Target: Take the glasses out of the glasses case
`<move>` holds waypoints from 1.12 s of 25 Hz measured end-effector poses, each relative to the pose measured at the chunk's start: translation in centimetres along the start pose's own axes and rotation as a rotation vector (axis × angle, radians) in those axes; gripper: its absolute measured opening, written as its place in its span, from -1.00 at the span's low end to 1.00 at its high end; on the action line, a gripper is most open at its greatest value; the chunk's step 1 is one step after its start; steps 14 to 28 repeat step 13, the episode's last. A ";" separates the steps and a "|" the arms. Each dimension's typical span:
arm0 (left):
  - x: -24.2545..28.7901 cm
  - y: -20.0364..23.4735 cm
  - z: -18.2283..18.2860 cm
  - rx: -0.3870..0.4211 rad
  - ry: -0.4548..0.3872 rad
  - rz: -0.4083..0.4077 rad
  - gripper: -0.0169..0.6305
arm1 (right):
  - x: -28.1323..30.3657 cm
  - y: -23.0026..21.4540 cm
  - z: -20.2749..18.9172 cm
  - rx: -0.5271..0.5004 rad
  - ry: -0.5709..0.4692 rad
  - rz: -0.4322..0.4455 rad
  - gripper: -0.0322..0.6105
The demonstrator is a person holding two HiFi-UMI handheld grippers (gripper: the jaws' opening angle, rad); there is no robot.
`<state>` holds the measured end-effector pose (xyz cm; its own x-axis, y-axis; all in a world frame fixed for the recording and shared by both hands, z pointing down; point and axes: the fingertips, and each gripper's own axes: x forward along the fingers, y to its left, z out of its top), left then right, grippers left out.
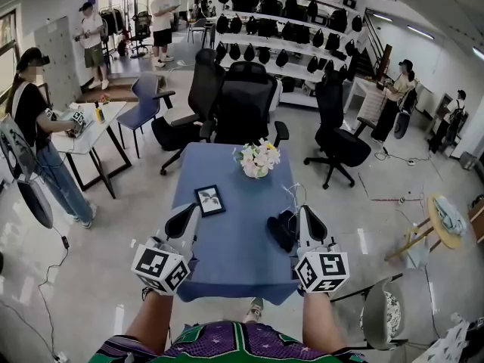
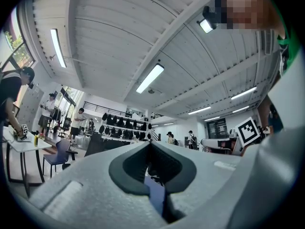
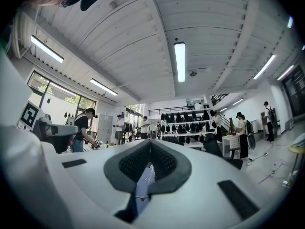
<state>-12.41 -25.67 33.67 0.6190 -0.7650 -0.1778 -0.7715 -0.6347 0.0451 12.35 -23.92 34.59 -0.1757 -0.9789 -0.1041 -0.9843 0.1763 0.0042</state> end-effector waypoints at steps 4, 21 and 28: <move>-0.2 0.3 0.3 -0.002 -0.002 0.003 -0.90 | 0.1 0.3 0.2 -0.002 0.001 0.003 -0.89; -0.9 0.4 0.1 -0.006 -0.006 0.005 -0.90 | -0.2 1.0 -0.1 0.002 0.002 0.016 -0.89; -0.9 0.4 0.1 -0.006 -0.006 0.005 -0.90 | -0.2 1.0 -0.1 0.002 0.002 0.016 -0.89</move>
